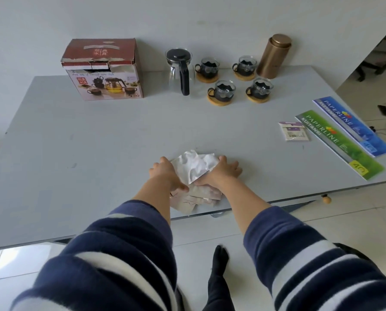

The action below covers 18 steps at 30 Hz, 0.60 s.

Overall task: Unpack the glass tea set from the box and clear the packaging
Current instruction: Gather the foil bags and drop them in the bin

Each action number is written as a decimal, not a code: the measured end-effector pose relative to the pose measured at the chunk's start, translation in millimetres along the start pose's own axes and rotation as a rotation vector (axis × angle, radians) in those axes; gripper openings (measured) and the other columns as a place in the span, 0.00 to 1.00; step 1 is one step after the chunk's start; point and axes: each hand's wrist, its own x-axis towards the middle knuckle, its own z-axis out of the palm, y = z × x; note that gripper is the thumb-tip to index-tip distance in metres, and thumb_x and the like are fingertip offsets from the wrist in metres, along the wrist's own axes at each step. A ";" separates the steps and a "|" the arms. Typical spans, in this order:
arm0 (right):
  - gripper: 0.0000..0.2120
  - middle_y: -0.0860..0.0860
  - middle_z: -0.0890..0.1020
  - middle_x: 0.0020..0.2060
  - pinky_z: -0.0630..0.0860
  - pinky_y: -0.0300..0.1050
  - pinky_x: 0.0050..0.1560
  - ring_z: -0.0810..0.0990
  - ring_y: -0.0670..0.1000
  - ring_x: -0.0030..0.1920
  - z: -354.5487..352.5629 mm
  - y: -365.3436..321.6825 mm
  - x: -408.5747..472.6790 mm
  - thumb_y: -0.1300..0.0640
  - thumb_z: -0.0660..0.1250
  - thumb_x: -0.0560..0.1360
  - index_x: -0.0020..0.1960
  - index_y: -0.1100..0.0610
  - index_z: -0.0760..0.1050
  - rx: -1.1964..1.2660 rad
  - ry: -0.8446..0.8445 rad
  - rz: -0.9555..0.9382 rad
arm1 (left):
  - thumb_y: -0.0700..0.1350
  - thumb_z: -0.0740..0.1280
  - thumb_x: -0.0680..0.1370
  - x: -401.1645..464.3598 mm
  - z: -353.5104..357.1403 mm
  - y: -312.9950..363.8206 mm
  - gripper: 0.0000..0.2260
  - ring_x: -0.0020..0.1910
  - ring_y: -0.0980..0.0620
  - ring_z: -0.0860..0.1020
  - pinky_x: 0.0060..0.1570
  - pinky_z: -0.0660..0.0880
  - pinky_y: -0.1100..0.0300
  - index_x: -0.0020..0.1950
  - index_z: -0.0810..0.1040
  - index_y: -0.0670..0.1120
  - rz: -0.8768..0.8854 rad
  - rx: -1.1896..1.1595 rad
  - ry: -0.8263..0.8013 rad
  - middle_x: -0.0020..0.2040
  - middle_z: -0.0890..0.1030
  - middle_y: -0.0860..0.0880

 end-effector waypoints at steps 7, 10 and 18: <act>0.51 0.56 0.70 0.66 0.72 0.50 0.62 0.70 0.59 0.67 -2.2 -0.3 -5.3 0.50 0.81 0.60 0.71 0.57 0.53 0.125 -0.057 -0.097 | 0.56 0.79 0.62 -3.6 2.0 -3.6 0.38 0.62 0.44 0.69 0.51 0.72 0.55 0.66 0.67 0.45 0.025 0.080 0.053 0.63 0.67 0.46; 0.45 0.55 0.73 0.63 0.76 0.48 0.54 0.74 0.57 0.63 -6.3 -0.2 -7.6 0.51 0.79 0.63 0.71 0.61 0.58 0.141 -0.163 -0.071 | 0.48 0.80 0.63 -7.5 2.7 -8.2 0.35 0.52 0.44 0.76 0.46 0.75 0.53 0.63 0.66 0.45 0.071 -0.096 0.035 0.57 0.76 0.46; 0.40 0.56 0.72 0.66 0.70 0.43 0.51 0.74 0.57 0.65 4.0 5.5 -14.9 0.46 0.74 0.69 0.72 0.61 0.59 0.326 -0.045 -0.151 | 0.54 0.77 0.66 -20.9 4.2 -19.5 0.21 0.37 0.51 0.76 0.36 0.72 0.59 0.51 0.72 0.48 0.098 -0.094 0.027 0.41 0.77 0.51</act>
